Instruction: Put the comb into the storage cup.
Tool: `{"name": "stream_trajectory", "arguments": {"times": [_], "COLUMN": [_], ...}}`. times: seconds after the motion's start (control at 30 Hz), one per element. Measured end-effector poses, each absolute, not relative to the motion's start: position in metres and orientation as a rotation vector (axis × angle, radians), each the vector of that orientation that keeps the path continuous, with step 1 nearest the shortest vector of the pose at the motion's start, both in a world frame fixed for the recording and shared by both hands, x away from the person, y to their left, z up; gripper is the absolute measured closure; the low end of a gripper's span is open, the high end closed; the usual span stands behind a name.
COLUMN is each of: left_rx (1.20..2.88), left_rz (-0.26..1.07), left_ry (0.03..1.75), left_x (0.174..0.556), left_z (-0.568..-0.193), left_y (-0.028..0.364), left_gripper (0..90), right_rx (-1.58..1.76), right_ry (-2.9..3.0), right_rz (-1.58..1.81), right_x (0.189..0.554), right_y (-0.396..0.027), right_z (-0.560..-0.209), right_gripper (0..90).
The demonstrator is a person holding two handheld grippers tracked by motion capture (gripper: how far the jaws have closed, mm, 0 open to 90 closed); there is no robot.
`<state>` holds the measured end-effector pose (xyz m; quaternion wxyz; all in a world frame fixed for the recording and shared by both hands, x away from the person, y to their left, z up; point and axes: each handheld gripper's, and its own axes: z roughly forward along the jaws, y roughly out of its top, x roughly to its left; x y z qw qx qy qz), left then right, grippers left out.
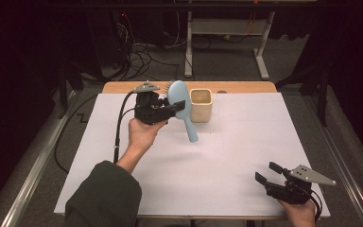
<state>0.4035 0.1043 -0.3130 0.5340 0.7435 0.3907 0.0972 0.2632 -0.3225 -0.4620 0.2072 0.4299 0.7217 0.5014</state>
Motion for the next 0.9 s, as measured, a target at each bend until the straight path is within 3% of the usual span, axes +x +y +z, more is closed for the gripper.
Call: {"name": "stream_trajectory", "arguments": {"times": [0.9], "left_rx": [1.774], "left_rz": [0.291], "left_ry": [0.937], "left_x": [0.436], "left_z": [-0.286], "left_y": [0.089], "left_gripper": [54.0], "right_rx": [1.198], "right_ry": [2.01], "right_rz": [1.397], "right_x": [0.263], "right_y": [-0.323], "right_z": [-0.462], "right_gripper": [28.4]}}
